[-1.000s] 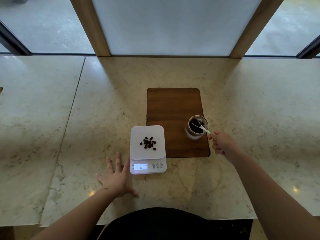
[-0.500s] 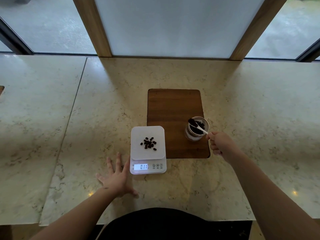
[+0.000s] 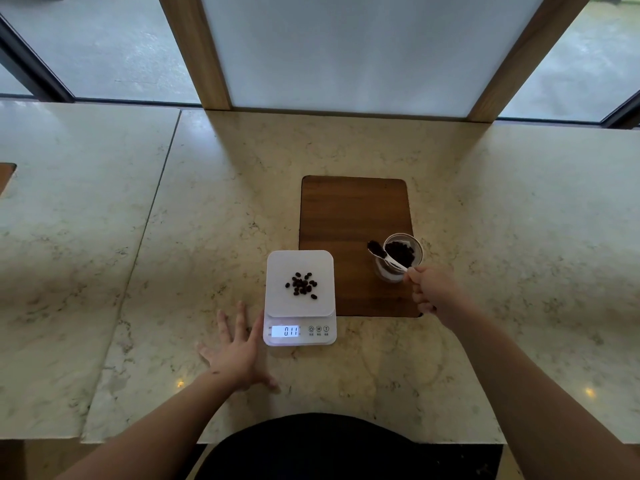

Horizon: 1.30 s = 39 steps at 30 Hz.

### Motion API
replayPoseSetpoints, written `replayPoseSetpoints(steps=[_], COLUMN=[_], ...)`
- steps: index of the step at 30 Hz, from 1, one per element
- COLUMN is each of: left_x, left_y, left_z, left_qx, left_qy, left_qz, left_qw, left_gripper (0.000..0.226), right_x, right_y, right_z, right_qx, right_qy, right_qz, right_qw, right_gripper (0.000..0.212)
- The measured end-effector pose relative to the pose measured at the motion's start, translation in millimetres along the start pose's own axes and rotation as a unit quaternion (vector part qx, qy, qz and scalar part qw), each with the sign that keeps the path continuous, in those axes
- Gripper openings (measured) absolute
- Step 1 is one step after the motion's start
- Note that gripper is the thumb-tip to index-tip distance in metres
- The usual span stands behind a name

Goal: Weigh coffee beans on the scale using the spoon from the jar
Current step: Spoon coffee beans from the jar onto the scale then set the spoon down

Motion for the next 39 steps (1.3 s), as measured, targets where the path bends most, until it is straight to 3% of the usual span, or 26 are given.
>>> replayPoseSetpoints(steps=[39], left_x=[13], left_y=[-7], left_z=[-3], left_qx=[-0.012], left_qy=[0.005], left_qz=[0.0], left_qw=[1.0], left_gripper=[0.164], right_x=[-13], right_y=[-74], right_z=[10], right_qx=[-0.074], right_qy=[-0.042], right_qz=[-0.057], right_qw=[0.995], right_gripper=[0.03])
Point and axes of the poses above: each hand's wrist, its own x-axis towards the middle knuckle, its own y-axis out of the back of the hand, z = x × y, the point moved 4 cm from there along x, towards the middle knuckle, and after that the axes turned 14 degrees about x, right-handed, at the moved point
